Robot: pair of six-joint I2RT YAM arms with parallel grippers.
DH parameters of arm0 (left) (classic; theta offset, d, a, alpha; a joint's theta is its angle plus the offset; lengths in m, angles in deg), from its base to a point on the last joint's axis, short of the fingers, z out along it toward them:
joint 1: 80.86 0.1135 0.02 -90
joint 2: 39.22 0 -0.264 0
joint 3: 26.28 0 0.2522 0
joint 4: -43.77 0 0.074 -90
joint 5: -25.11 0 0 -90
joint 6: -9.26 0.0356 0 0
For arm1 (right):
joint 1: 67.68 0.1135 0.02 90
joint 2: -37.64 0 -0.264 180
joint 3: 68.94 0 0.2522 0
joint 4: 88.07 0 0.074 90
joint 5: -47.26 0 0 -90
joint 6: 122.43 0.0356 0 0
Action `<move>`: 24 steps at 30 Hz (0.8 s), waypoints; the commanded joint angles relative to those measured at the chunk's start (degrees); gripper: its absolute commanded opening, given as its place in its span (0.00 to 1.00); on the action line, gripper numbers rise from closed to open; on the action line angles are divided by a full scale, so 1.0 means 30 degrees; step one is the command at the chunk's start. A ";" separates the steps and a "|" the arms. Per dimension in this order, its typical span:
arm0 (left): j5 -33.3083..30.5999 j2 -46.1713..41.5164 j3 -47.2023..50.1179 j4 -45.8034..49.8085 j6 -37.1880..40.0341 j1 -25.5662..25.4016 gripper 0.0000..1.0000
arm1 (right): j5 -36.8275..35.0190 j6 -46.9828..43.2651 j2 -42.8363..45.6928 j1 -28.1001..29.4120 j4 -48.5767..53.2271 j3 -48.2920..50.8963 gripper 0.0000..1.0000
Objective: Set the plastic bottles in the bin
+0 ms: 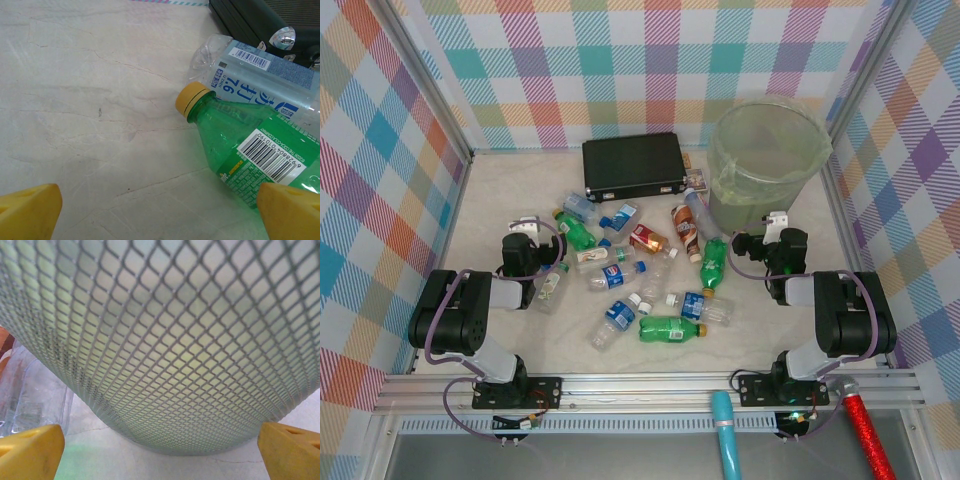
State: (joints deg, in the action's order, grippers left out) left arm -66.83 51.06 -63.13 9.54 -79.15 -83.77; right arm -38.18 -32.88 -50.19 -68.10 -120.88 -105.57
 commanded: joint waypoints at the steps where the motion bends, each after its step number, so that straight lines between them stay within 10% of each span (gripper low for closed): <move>1: 0.0439 0.0055 -0.0301 -0.0118 0.0298 -0.0053 0.99 | -0.0025 0.0246 -0.0052 0.0002 -0.0063 -0.0344 0.99; 9: -0.0122 -0.0271 -0.0625 0.0656 0.0054 0.0013 1.00 | -0.0275 0.0193 0.0174 0.0064 -0.0463 -0.0050 0.99; 16: -0.3558 -0.3145 -0.7304 1.3998 -0.1084 0.0005 1.00 | -0.3482 0.1738 0.4858 0.0248 0.5682 -0.0615 0.99; 24: -0.4579 -0.7303 -0.9548 1.8200 -0.5973 0.0491 1.00 | -0.6215 0.6055 1.1023 0.0259 1.1167 -0.0442 0.99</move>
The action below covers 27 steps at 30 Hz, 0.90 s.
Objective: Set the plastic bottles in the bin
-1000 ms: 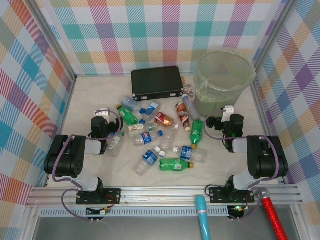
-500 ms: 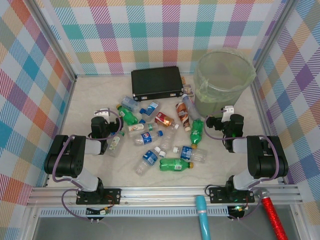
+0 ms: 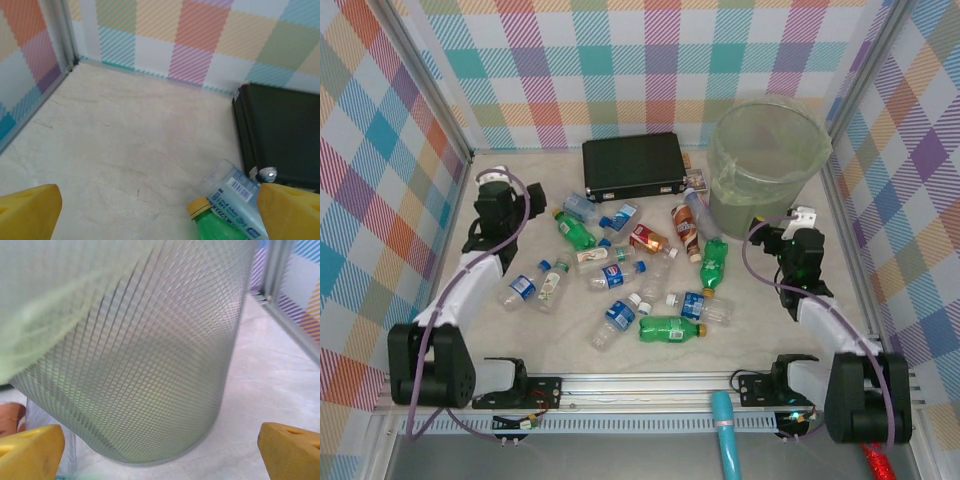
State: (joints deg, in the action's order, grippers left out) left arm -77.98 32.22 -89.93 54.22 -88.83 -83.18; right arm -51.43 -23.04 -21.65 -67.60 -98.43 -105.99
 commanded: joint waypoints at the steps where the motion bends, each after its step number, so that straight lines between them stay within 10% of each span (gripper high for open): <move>1: -0.1497 -0.1393 -0.1012 0.4438 -0.3984 0.0332 0.99 | -0.2124 0.3846 0.2276 0.0092 0.5136 -0.0561 0.99; 14: 0.1930 -0.3406 -0.1164 0.8428 -0.6969 0.0501 1.00 | 0.4172 0.6731 0.7731 0.0077 0.9909 -0.1313 0.99; 22: 0.2147 -0.4322 -0.0072 0.8091 -0.6273 -0.4073 1.00 | 0.7285 0.5615 0.7674 0.1587 1.2903 -0.3119 0.99; 27: 0.0787 -0.4895 0.0979 0.7968 -0.6090 -0.7163 1.00 | 0.4581 0.4092 0.7353 0.6821 1.4604 -0.4292 0.99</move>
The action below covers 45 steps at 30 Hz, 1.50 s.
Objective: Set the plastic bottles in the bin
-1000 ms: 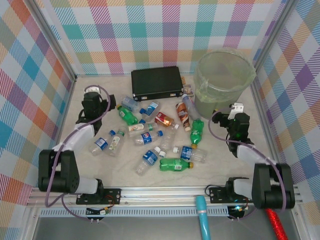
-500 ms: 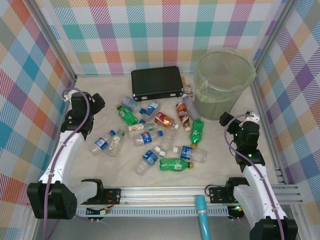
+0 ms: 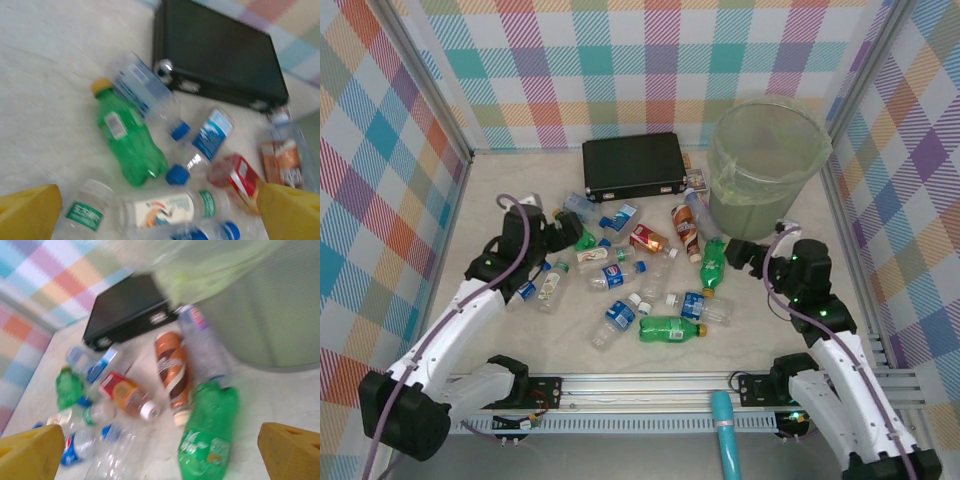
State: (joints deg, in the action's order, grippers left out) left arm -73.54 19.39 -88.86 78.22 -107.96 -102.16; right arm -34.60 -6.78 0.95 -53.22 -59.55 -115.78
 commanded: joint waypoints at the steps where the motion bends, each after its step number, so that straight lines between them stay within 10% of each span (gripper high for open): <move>1: -0.0710 -0.0765 0.0769 -0.0119 0.0256 -0.1289 1.00 | -0.1656 -0.1625 -0.0469 0.3259 0.1984 -0.1302 0.99; 10: -0.1455 -0.2521 0.1193 -0.0091 0.0110 -0.3095 1.00 | -0.8346 -0.4302 -0.5135 1.2986 0.6536 -0.4982 0.99; 20: -0.2522 -0.4710 0.1926 0.0477 0.0046 -0.3121 1.00 | -1.1849 -0.7015 -0.9799 1.8148 1.0086 -0.7247 0.99; 45: -0.3077 -1.0016 0.2790 0.2333 -0.0039 -0.3125 1.00 | -0.8464 -1.1777 -1.7746 2.0829 0.9896 -0.8896 0.85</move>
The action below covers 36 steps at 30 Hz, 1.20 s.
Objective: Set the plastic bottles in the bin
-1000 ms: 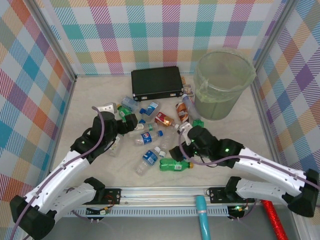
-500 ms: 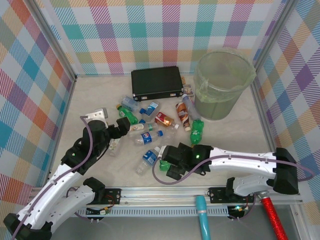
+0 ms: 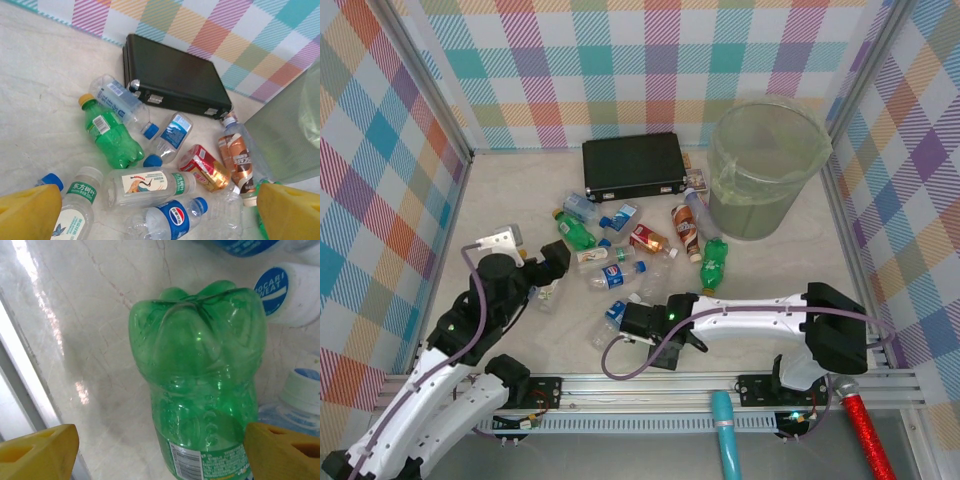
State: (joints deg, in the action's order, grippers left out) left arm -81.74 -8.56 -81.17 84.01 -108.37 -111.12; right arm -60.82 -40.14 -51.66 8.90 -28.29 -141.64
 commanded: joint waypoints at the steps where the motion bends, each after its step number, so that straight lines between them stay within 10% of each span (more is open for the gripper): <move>1: -0.0306 -0.0874 0.0203 0.0532 0.0124 -0.0134 1.00 | 0.0280 -0.0788 -0.0402 0.0116 -0.0645 -0.0305 0.85; 36: 0.0160 -0.0873 -0.0256 0.1225 -0.0082 -0.0138 1.00 | -0.1900 -0.1746 -0.1882 -0.0504 -0.2044 -0.0648 0.56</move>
State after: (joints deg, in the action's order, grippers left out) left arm -81.47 -11.21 -81.06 86.55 -108.40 -111.12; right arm -65.02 -45.38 -60.53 7.72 -35.29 -142.42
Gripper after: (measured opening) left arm 0.997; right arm 0.579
